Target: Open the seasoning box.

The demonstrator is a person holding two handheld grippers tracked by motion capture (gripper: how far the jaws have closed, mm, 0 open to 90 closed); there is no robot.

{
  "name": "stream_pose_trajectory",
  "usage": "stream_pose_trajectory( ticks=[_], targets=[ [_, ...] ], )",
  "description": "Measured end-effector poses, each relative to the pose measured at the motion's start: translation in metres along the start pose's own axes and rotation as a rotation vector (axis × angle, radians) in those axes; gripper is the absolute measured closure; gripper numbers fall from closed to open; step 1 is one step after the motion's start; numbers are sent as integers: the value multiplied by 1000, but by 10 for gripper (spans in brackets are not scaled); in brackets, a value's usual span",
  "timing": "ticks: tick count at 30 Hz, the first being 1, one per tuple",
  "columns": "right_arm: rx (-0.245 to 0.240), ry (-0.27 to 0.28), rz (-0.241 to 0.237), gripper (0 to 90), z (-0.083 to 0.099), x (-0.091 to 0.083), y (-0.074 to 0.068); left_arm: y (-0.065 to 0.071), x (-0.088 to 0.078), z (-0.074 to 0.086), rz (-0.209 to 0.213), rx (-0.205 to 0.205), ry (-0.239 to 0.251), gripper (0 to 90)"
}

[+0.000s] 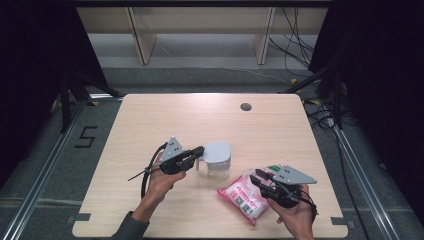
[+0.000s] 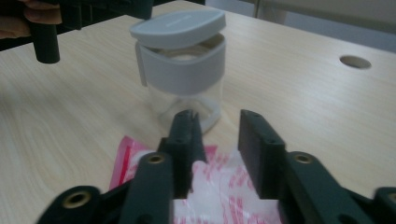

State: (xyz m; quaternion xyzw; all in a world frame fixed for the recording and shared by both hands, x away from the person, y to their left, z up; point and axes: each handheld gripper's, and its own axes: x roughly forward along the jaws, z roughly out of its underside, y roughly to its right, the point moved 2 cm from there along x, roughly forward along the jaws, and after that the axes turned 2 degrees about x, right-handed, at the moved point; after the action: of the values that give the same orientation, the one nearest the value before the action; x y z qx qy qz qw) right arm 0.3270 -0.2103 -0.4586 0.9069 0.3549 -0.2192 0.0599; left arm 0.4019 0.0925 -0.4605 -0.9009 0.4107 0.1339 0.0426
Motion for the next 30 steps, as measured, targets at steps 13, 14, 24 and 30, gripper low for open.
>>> stream_pose_trajectory(
  ticks=[13, 14, 24, 30],
  targets=[
    [-50, 6, -15, 900, -27, 42, -2, 0, 0, 0, 2, -4, -2, 867],
    [-52, 0, -15, 900, -28, 44, -3, 0, 0, 0, 1, -4, -2, 868],
    [-55, -28, -29, 900, -35, 60, -3, -1, -1, 0, 2, -3, -5, 869],
    [-49, -34, -49, 900, -36, 66, -4, -2, -1, 0, 4, 6, -3, 869]
  ],
)
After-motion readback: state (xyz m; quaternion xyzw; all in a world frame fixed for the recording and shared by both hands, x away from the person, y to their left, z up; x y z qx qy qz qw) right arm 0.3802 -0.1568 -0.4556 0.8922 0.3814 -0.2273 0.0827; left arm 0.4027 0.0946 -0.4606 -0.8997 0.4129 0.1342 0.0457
